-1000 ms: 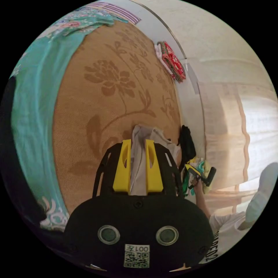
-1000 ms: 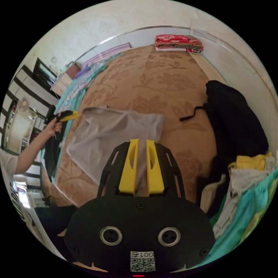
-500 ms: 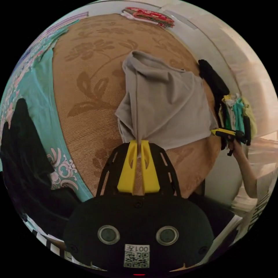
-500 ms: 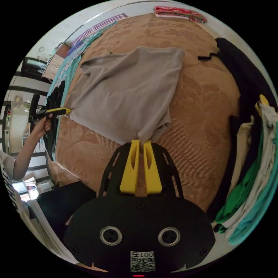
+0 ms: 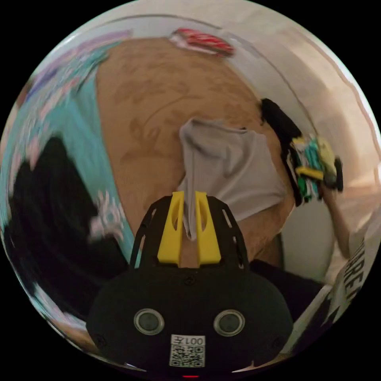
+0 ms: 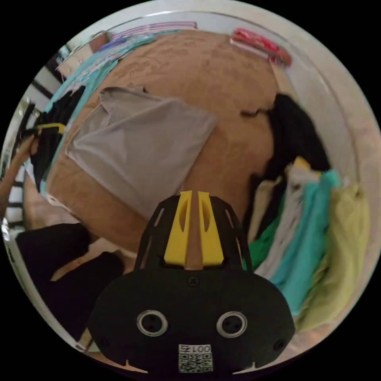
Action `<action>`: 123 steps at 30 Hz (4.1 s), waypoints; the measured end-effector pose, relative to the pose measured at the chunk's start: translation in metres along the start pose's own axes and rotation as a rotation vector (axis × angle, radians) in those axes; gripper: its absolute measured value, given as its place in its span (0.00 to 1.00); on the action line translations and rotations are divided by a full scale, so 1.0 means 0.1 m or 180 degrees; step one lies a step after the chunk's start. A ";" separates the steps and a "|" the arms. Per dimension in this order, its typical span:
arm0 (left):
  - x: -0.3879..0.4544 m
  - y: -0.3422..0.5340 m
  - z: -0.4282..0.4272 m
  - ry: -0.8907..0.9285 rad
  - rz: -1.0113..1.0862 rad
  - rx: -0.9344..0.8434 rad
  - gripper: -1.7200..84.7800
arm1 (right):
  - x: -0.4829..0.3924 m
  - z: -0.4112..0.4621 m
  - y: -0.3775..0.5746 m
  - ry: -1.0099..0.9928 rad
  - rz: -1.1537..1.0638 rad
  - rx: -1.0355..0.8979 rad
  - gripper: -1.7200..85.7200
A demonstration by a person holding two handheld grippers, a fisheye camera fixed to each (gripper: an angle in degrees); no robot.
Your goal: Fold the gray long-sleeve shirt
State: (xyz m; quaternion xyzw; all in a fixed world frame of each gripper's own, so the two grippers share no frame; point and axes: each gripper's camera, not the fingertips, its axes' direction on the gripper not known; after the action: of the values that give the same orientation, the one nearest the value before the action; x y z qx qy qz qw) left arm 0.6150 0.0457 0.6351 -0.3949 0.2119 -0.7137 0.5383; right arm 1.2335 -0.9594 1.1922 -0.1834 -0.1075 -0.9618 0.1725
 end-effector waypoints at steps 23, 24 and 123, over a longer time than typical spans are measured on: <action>1.87 -2.27 1.40 -0.0066 0.3383 -0.1619 0.01 | -0.05 0.32 -2.27 -0.0290 -0.1625 0.0013 0.04; 1.88 -2.32 1.43 -0.0017 0.3338 -0.1621 0.01 | 0.00 0.36 -2.32 -0.0340 -0.1529 -0.0014 0.04; 3.92 2.67 6.84 0.0299 0.0894 0.0201 0.02 | 0.12 3.79 -0.13 -0.4470 0.2829 0.2105 0.24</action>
State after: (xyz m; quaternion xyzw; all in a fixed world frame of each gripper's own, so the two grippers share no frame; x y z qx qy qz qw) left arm 1.2746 -0.3252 0.9816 -0.3104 0.2675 -0.6553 0.6345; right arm 1.3377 -0.8485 1.5401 -0.6956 -0.3791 -0.3920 0.4677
